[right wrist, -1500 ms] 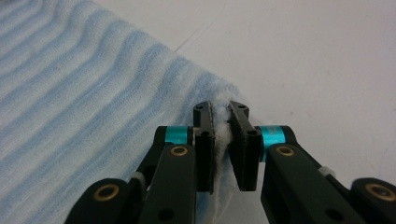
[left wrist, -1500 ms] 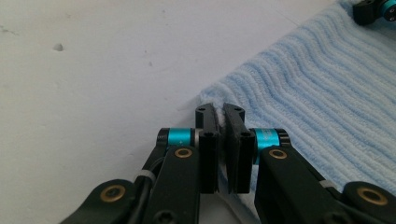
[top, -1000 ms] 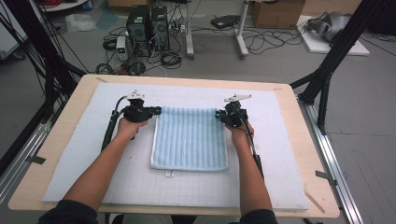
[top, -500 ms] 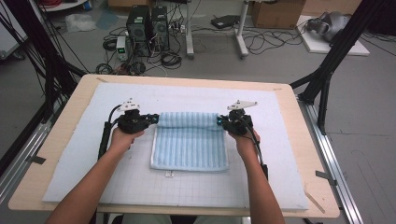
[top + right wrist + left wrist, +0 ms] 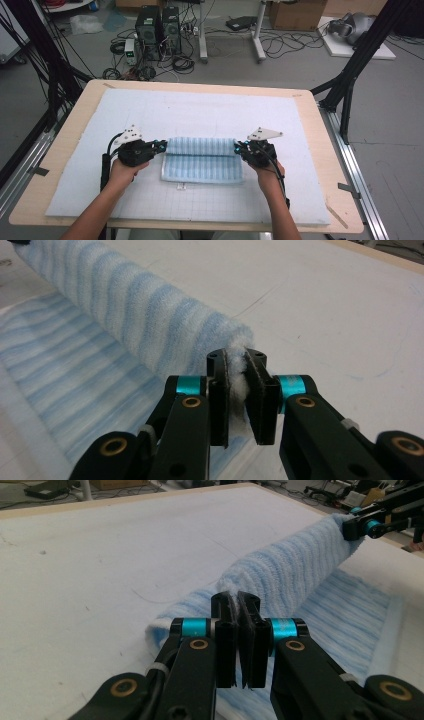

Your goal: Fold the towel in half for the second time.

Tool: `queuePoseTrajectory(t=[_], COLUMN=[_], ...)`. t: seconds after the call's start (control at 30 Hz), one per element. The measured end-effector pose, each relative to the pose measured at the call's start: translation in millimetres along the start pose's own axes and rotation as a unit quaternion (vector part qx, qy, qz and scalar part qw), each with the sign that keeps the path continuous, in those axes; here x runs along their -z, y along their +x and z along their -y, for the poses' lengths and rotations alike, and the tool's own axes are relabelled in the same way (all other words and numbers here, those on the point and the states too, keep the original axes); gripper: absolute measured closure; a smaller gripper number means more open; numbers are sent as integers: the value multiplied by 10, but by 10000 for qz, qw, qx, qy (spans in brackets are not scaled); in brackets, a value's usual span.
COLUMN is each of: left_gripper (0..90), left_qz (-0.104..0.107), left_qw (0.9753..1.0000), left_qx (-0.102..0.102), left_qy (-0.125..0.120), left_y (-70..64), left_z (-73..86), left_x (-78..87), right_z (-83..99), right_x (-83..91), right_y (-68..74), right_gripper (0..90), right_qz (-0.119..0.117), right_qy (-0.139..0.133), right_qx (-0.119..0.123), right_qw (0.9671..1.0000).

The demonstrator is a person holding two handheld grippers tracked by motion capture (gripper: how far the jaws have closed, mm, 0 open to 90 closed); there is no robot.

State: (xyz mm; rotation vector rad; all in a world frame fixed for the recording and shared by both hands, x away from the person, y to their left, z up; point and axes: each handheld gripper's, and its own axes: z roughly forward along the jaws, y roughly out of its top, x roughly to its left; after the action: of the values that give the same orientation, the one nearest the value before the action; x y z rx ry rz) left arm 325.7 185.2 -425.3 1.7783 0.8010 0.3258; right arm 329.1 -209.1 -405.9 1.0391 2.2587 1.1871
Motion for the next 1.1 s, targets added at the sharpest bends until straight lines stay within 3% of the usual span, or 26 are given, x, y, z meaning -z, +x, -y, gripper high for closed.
queuePoseTrajectory(t=[0.3,0.57,0.67,0.8,0.9,1.03,1.1], left_gripper=[858,851,814,521,501,497,501], left_qz=[96,173,117,113,68,58,79], left_qw=[9998,9993,9995,9982,9985,9984,9984], left_qx=[-155,-154,-54,527,540,558,553], left_qy=[109,301,294,279,29,-90,-65], left_y=[-182,-247,-227,-179,-160,-114,-117], left_z=[174,315,318,254,171,78,77], left_x=[125,166,178,209,263,254,211], right_z=[286,424,465,475,447,361,330], right_x=[123,172,181,261,383,495,482], right_y=[213,305,317,302,285,285,282], right_gripper=[812,806,793,692,666,661,660], right_qz=[3,2,-7,-19,-17,-17,-15], right_qy=[-8,14,40,-16,-275,-626,-652], right_qx=[-64,-110,-128,-275,-440,-515,-510], right_qw=[10000,9999,9999,9996,9987,9967,9966])
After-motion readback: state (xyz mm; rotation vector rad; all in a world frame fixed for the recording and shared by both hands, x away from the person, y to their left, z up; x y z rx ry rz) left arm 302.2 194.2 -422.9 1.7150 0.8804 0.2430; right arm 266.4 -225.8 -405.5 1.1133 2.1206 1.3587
